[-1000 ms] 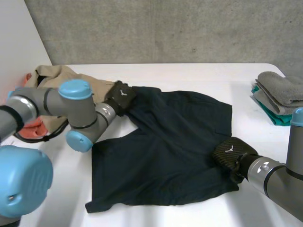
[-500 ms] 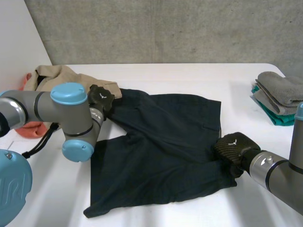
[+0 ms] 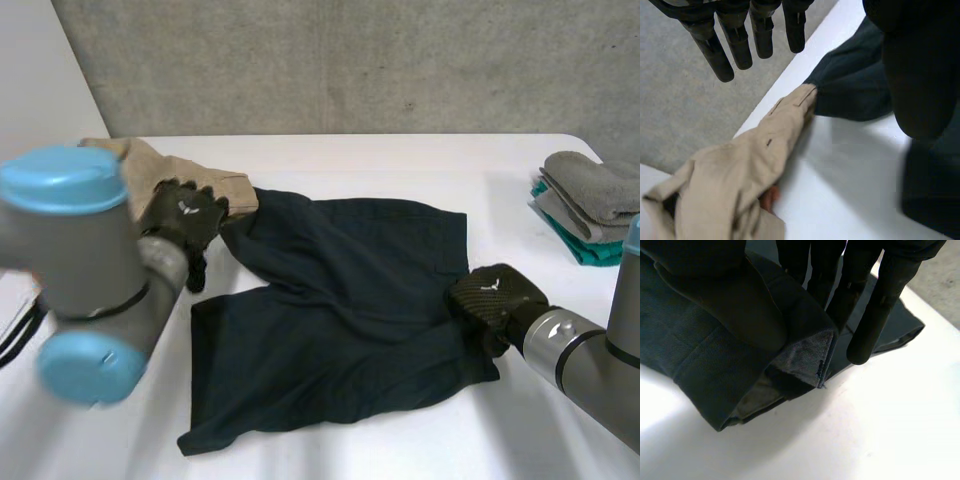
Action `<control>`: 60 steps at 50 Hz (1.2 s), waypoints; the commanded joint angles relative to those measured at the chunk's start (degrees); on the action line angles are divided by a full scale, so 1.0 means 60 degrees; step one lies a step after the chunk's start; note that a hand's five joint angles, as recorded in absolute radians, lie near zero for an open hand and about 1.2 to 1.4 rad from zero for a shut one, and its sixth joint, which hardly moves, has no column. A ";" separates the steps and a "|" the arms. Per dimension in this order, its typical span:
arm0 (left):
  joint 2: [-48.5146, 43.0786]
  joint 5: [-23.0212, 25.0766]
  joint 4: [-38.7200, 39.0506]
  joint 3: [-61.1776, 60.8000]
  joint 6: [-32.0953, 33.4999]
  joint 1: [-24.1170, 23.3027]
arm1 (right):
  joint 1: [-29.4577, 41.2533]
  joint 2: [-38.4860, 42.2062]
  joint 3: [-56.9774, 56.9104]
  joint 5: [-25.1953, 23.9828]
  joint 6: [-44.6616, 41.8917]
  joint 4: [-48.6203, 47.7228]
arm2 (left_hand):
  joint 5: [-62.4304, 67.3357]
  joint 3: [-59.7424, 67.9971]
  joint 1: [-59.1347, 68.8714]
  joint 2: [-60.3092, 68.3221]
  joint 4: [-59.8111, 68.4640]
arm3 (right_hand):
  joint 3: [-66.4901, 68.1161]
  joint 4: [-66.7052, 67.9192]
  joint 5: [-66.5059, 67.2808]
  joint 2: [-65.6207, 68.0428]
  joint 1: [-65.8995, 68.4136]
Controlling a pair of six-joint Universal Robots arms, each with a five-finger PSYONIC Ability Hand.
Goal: Fold the laundry.
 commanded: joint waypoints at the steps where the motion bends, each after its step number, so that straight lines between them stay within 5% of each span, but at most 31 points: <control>1: 0.2782 0.0453 -0.0238 -0.3361 -0.2154 -0.0445 | -0.0013 0.0022 -0.0036 0.0066 0.0708 -0.0567 | 0.0126 0.0028 0.0127 0.0020 0.0100 | 0.1969 0.1890 0.1983 0.2061 0.2190; 12: 0.2846 0.1260 -0.0561 -0.5066 -0.2435 -0.0842 | -0.0057 0.0008 0.0037 0.0037 0.1148 -0.0714 | 0.0349 0.0251 0.0350 0.0244 0.0324 | 0.1969 0.1890 0.1983 0.2061 0.2190; 17: 0.2494 0.1260 -0.0518 -0.4905 -0.2435 -0.0711 | -0.0057 -0.0051 0.0081 0.0066 0.1148 -0.0714 | 0.4262 0.4164 0.4263 0.4156 0.4236 | 0.1969 0.1890 0.1983 0.2061 0.2190; 23: 0.2156 0.1216 -0.0649 -0.4904 -0.2421 -0.0827 | -0.0072 -0.0226 0.0096 0.0139 0.1061 -0.0685 | 0.5308 0.5210 0.5309 0.5202 0.5282 | 0.1969 0.1890 0.1983 0.2061 0.2190; 25: 0.2185 0.1231 -0.0795 -0.4934 -0.2406 -0.0857 | -0.0072 -0.0314 0.0096 0.0124 0.0958 -0.0554 | 1.0087 0.9989 1.0088 0.9981 1.0061 | 0.1969 0.1890 0.1983 0.2061 0.2190; 27: 0.2229 0.1216 -0.0912 -0.4905 -0.2363 -0.0871 | -0.0072 -0.0402 0.0081 0.0110 0.0827 -0.0393 | 1.1000 1.0902 1.1001 1.0894 1.0974 | 0.1969 0.1890 0.1983 0.2061 0.2190; 34: 0.2654 0.1275 -0.2785 -0.4905 -0.2084 -0.1353 | -0.0466 -0.1485 0.0095 0.0007 -0.1835 0.2518 | 1.1000 1.0902 1.1001 1.0894 1.0974 | 0.1969 0.1890 0.1983 0.2061 0.2190; 42: 0.3137 0.1217 -0.4663 -0.4802 -0.1952 -0.2980 | -0.1785 -0.2306 0.0974 -0.0153 -0.5048 0.5731 | 1.1000 1.0902 1.1001 1.0894 1.0974 | 0.1969 0.1890 0.1983 0.2061 0.2190; 51: 0.2905 0.0486 -0.2820 -0.3587 -0.1500 -0.2937 | -0.1918 -0.2307 0.0785 -0.1106 -0.3468 0.4165 | 1.1000 1.0902 1.1001 1.0894 1.0974 | 0.1969 0.1890 0.1983 0.2061 0.2190; 60: 0.0696 -0.0307 0.0545 -0.1087 0.1033 -0.2002 | -0.1713 -0.1460 -0.0151 -0.0829 -0.1622 0.1457 | 1.1000 1.0902 1.1001 1.0894 1.0974 | 0.1969 0.1890 0.1983 0.2061 0.2190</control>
